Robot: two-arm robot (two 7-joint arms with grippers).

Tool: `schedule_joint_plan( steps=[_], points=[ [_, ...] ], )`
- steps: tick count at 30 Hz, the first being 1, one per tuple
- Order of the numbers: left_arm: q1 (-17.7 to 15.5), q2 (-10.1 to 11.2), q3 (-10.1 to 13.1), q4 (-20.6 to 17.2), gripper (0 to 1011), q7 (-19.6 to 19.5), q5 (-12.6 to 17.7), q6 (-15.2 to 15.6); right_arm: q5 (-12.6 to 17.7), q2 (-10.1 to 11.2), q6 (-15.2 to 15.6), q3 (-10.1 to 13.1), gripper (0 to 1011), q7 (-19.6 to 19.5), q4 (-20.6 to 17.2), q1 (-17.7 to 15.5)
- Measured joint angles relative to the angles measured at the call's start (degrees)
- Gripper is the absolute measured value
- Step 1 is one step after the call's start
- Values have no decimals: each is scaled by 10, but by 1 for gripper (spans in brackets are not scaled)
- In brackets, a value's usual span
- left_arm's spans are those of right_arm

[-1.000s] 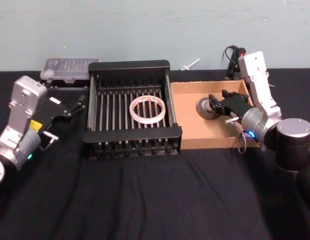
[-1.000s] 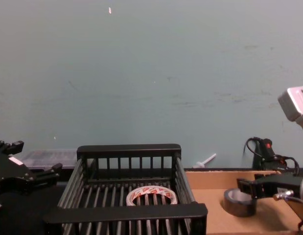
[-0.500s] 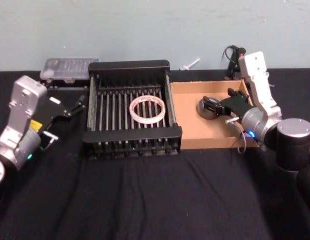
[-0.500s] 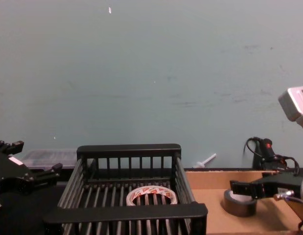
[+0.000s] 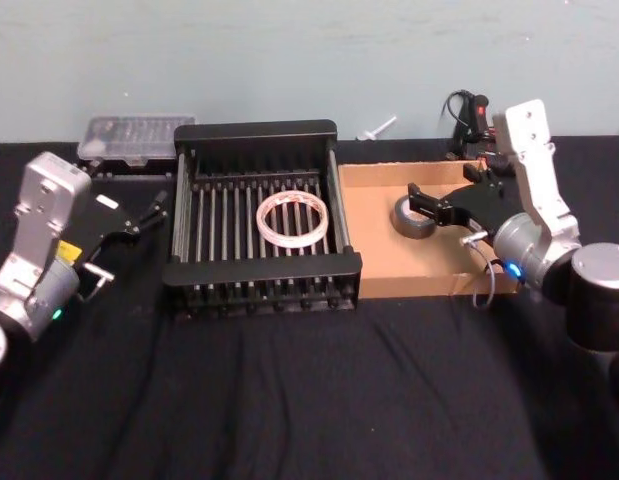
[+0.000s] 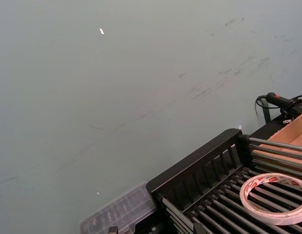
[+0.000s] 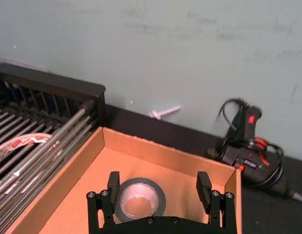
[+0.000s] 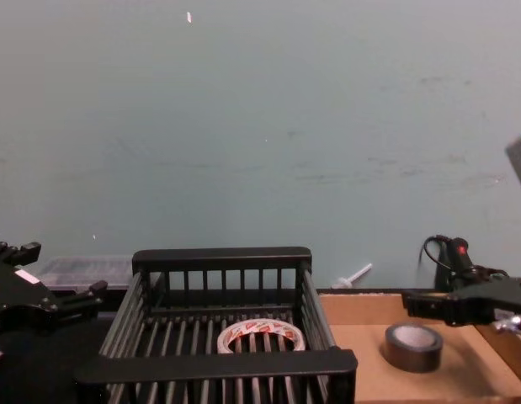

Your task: Pick up the white tape and place it into the black box , Pick up the silver tape and place it into the brown box.

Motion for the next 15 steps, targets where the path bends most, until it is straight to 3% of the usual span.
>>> schedule_joint_plan(
  steps=[15],
  points=[
    [0, 0, 0, 0, 1001, 0, 0, 0, -12, 15, -137, 30, 1002, -9, -80, -102]
  ],
)
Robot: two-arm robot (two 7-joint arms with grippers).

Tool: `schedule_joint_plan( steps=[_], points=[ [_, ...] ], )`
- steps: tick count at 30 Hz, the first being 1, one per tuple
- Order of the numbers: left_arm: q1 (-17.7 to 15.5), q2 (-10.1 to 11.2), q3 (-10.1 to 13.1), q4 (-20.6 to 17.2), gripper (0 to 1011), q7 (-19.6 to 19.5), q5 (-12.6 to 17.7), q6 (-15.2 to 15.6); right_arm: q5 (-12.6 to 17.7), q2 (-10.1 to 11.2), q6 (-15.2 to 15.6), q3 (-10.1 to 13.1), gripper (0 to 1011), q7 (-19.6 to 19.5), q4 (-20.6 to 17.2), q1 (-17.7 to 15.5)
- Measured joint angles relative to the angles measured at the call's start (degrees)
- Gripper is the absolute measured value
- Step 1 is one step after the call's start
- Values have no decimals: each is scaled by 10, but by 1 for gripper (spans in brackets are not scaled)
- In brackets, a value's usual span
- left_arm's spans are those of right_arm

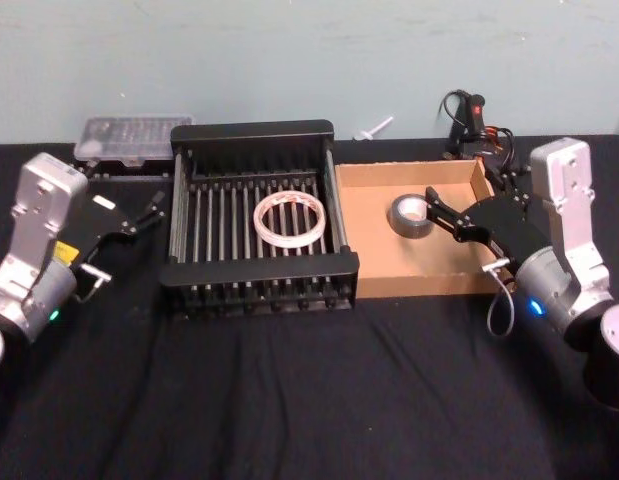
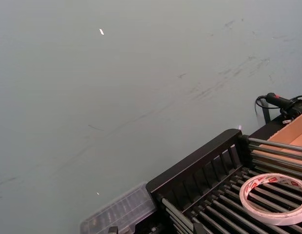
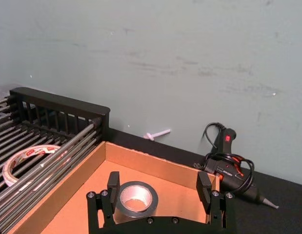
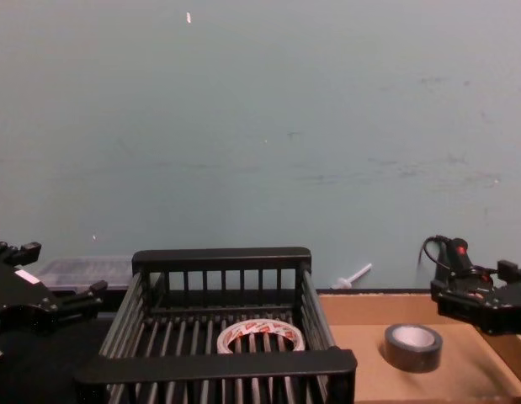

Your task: Pick up the white tape and place it into the black box , Pick up the silver tape and place it into the brown box.

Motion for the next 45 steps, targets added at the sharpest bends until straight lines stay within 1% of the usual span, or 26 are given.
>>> schedule_joint_plan(
  steps=[1, 6, 45],
  points=[
    [0, 0, 0, 0, 1001, 0, 0, 0, -2, 0, -8, 1, 1002, -1, -3, -6],
    [0, 0, 0, 0, 1001, 0, 0, 0, -8, -1, -21, 5, 1002, -2, -10, -17],
    [0, 0, 0, 0, 1001, 0, 0, 0, -6, -1, -16, 4, 1002, -2, -7, -13]
  ],
)
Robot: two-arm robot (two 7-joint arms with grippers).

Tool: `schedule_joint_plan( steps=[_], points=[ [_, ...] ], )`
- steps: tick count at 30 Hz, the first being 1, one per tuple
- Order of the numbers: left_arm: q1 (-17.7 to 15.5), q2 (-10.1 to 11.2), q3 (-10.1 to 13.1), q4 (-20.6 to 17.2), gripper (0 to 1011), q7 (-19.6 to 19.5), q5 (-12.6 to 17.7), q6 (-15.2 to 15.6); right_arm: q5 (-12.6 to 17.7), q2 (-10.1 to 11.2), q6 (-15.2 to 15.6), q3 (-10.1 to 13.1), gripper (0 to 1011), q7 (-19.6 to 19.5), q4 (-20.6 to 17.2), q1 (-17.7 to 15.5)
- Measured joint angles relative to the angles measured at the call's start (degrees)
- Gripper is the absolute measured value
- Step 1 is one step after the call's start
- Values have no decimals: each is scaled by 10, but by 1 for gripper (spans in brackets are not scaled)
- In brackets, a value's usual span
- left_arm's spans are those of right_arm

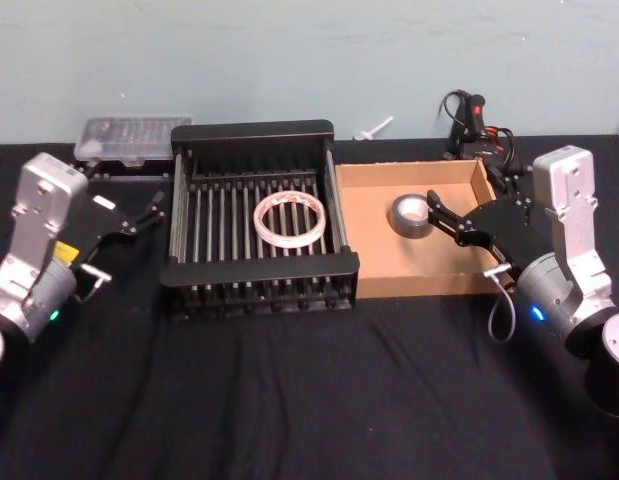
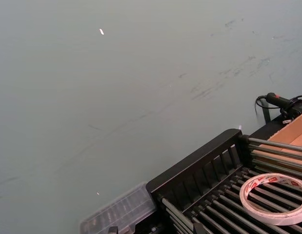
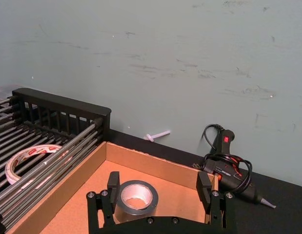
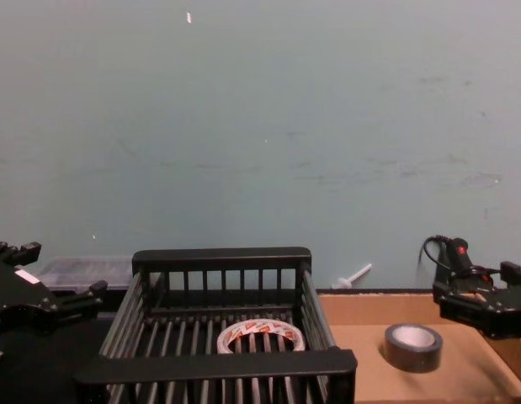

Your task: Pick up the white tape and place it into the black box , Pick up the silver tape and place it into the brown box.

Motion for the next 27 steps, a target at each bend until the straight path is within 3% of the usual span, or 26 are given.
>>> schedule_joint_plan(
  steps=[27],
  points=[
    [0, 0, 0, 0, 1001, 0, 0, 0, 0, 0, 0, 0, 1002, 0, 0, 0]
  ],
)
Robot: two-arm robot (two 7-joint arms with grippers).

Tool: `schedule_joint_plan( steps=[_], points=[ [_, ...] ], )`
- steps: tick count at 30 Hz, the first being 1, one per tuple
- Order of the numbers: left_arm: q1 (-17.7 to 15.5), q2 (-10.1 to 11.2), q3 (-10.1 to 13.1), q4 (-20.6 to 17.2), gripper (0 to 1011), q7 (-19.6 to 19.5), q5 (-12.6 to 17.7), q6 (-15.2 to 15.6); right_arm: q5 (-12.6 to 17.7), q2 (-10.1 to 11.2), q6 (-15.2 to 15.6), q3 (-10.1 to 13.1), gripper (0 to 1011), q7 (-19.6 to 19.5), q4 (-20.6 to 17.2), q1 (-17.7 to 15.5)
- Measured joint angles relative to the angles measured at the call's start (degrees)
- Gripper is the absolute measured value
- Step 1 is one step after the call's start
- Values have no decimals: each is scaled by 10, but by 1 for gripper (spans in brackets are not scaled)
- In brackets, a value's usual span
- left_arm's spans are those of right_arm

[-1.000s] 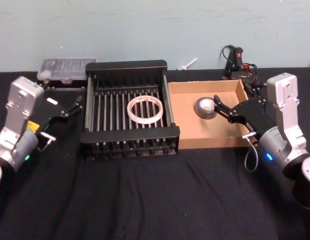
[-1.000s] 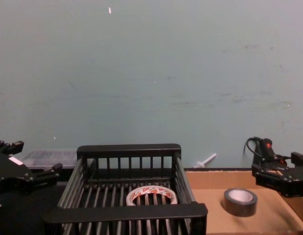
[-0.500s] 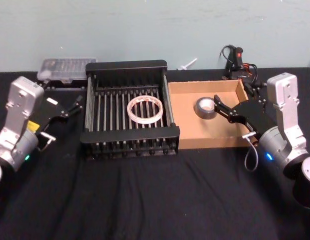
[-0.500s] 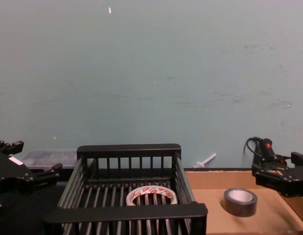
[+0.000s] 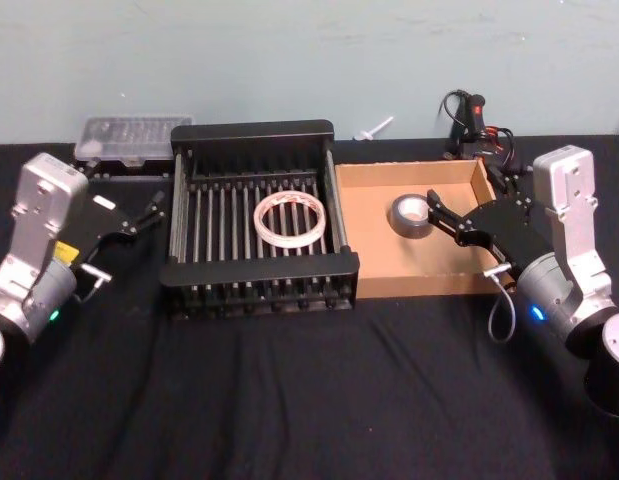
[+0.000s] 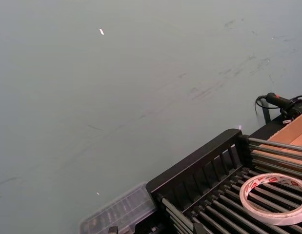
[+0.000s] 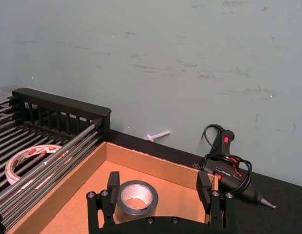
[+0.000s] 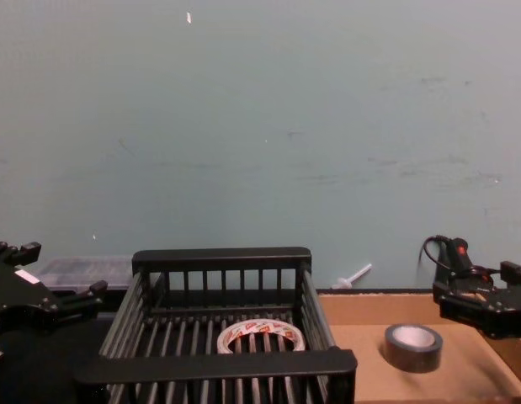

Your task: Pick up the white tape and place it into the black box , Pick up the silver tape and place it into the brown box.

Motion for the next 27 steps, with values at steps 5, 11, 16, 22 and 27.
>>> schedule_joint_plan(
  steps=[5, 11, 16, 22, 27],
  points=[
    [0, 0, 0, 0, 1001, 0, 0, 0, 0, 0, 0, 0, 1002, 0, 0, 0],
    [0, 0, 0, 0, 1001, 0, 0, 0, 0, 0, 0, 0, 1002, 0, 0, 0],
    [0, 0, 0, 0, 1001, 0, 0, 0, 0, 0, 0, 0, 1002, 0, 0, 0],
    [0, 0, 0, 0, 1001, 0, 0, 0, 0, 0, 0, 0, 1002, 0, 0, 0],
    [0, 0, 0, 0, 1001, 0, 0, 0, 0, 0, 0, 0, 1002, 0, 0, 0]
  ],
)
